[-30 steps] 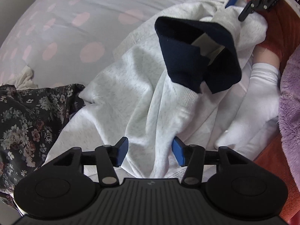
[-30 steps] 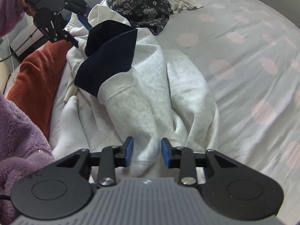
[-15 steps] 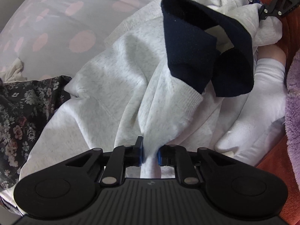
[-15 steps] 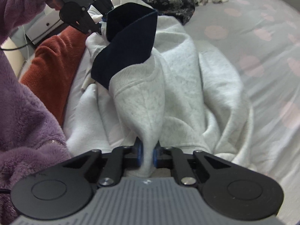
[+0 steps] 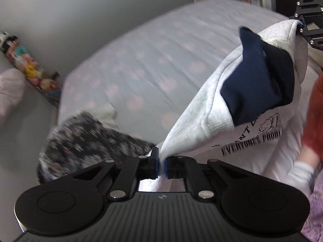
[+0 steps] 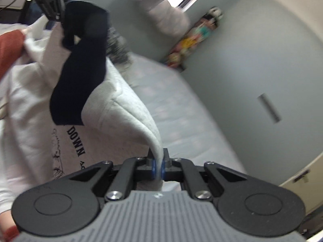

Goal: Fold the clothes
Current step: 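Lift the sweatshirt high with both grippers and flip it over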

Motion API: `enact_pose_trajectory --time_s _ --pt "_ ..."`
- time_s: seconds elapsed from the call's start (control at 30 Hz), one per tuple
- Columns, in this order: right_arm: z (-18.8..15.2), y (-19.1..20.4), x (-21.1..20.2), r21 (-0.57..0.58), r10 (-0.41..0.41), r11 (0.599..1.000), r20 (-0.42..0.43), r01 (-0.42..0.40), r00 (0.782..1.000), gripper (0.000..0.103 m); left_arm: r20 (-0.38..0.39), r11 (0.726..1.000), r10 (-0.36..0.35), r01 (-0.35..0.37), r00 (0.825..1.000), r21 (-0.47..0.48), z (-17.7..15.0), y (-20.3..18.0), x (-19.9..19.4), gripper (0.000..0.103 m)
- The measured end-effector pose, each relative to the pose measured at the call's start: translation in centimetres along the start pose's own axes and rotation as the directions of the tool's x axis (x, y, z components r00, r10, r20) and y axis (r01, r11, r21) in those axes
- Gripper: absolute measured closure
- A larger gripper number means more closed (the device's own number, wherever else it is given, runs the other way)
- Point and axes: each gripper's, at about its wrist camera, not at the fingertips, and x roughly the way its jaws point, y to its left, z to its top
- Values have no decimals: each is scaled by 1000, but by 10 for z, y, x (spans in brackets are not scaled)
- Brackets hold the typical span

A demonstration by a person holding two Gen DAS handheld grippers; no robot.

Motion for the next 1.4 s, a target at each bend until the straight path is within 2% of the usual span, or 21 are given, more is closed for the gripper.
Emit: enact_pose_trajectory --time_s 0.13,0.23,0.37,0.47,0.6,0.7,0.87,1.07,1.27,1.33,1.37,1.4 --pt "26 -28 -30 23 -161 987 73 160 984 97 130 997 75 -74 989 -14 18 9 -55 99" --pt "51 -44 -46 31 -232 973 118 230 966 97 230 991 126 -110 965 -80 19 21 -95 99" --pt "89 -62 -62 81 -297 955 215 286 930 97 285 976 201 -166 937 -143 11 28 -131 99" --pt "104 -64 -82 104 -344 939 288 327 894 97 317 964 246 -196 916 -182 11 31 -149 99" --pt "114 -66 -119 117 -413 910 357 399 838 97 431 949 303 -228 850 -218 15 22 -189 99" --pt "122 -74 -153 147 -461 886 389 440 798 97 502 945 321 -235 803 -228 22 17 -220 99" --pt "127 -76 -210 170 -554 824 445 541 704 97 599 940 340 -253 725 -228 29 3 -266 99" --pt "111 -71 -271 191 -608 781 449 594 655 97 681 947 318 -259 660 -191 37 -27 -301 99" --pt "79 -73 -320 245 -670 731 435 637 601 96 745 957 267 -261 611 -129 54 -60 -323 99" --pt "70 -77 -328 253 -682 722 421 644 598 96 754 960 246 -259 609 -104 63 -70 -323 99" --pt "65 -79 -330 256 -686 719 411 646 600 96 754 962 235 -257 613 -91 69 -74 -320 99" --pt "60 -81 -328 255 -687 719 397 647 608 96 747 965 224 -251 626 -79 78 -75 -312 99"
